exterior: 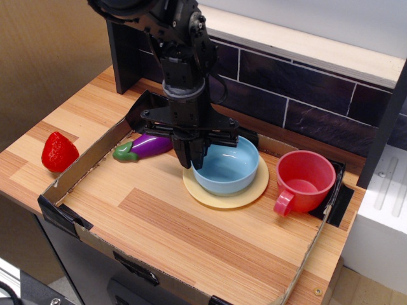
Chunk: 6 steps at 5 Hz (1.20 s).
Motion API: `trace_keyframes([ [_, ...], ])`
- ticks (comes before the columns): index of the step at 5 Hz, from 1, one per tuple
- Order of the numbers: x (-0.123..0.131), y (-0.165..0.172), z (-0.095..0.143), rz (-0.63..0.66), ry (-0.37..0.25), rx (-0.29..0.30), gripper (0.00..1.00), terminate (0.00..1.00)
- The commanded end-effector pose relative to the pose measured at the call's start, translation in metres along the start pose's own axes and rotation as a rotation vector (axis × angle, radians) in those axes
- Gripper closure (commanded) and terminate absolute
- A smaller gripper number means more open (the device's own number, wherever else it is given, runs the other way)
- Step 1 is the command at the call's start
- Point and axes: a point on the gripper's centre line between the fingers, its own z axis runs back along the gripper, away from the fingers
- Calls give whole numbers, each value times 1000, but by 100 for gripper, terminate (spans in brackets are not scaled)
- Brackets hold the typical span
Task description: Take bowl off plate
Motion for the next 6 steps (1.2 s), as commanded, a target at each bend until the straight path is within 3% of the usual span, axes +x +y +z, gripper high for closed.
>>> trace_keyframes([
  [1,-10,0,46,-58,-47,-63,100,0],
  [3,-49,20,44,-175,-38,-43,100,0],
  [4,-56,36,34,-204,-36,-14,100,0],
  [6,-45,65,16,-213,-62,40,100,0],
])
